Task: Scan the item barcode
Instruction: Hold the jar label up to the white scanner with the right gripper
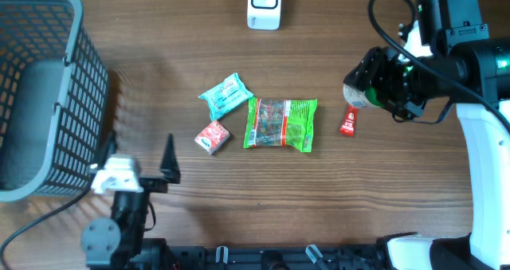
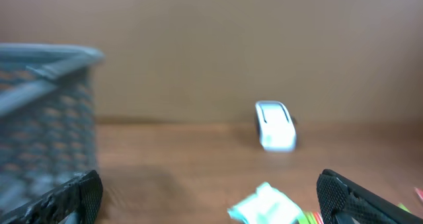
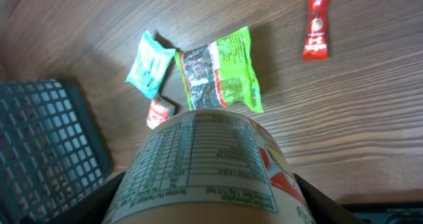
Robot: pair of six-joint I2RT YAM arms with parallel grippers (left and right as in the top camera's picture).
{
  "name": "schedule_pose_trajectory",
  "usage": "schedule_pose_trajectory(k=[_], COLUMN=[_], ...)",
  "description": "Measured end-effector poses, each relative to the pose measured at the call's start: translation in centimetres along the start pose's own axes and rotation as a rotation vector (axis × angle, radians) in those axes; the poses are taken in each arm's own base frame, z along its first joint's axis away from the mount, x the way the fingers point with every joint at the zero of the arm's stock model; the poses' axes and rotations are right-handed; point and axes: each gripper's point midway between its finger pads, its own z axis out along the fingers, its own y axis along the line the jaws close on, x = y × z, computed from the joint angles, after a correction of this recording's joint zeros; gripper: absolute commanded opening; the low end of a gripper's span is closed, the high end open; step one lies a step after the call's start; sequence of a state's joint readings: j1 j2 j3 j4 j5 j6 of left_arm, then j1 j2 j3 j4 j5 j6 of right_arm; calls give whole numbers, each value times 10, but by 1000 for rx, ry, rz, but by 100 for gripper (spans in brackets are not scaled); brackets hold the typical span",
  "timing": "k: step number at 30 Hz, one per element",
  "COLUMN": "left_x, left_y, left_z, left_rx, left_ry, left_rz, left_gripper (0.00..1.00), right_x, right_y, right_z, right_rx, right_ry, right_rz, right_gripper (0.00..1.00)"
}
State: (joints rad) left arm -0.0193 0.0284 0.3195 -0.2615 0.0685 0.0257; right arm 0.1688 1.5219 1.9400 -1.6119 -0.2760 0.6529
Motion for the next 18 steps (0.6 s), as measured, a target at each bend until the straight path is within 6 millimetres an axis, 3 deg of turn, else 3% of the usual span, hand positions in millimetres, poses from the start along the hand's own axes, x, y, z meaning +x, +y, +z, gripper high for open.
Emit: schedule_pose_trajectory(k=[2, 7, 10, 15, 18], left_x=[19, 38, 68, 111, 117], left_y=[-10, -19, -19, -17, -17], left_z=[4, 7, 10, 4, 3], left_rx=[65, 122, 128, 123, 122], left_ry=[39, 84, 151, 302, 327], left_rz=[12, 16, 10, -7, -10], left_gripper=[100, 100, 100, 100, 100], right_x=[-3, -11, -21, -34, -42], right_y=[-4, -2, 5, 41, 70], right_z=[0, 0, -1, 4, 28], right_rx=[21, 22, -1, -9, 26], right_ry=[-17, -55, -97, -242, -311], right_rz=[0, -8, -25, -157, -243], right_gripper=[62, 61, 61, 61, 61])
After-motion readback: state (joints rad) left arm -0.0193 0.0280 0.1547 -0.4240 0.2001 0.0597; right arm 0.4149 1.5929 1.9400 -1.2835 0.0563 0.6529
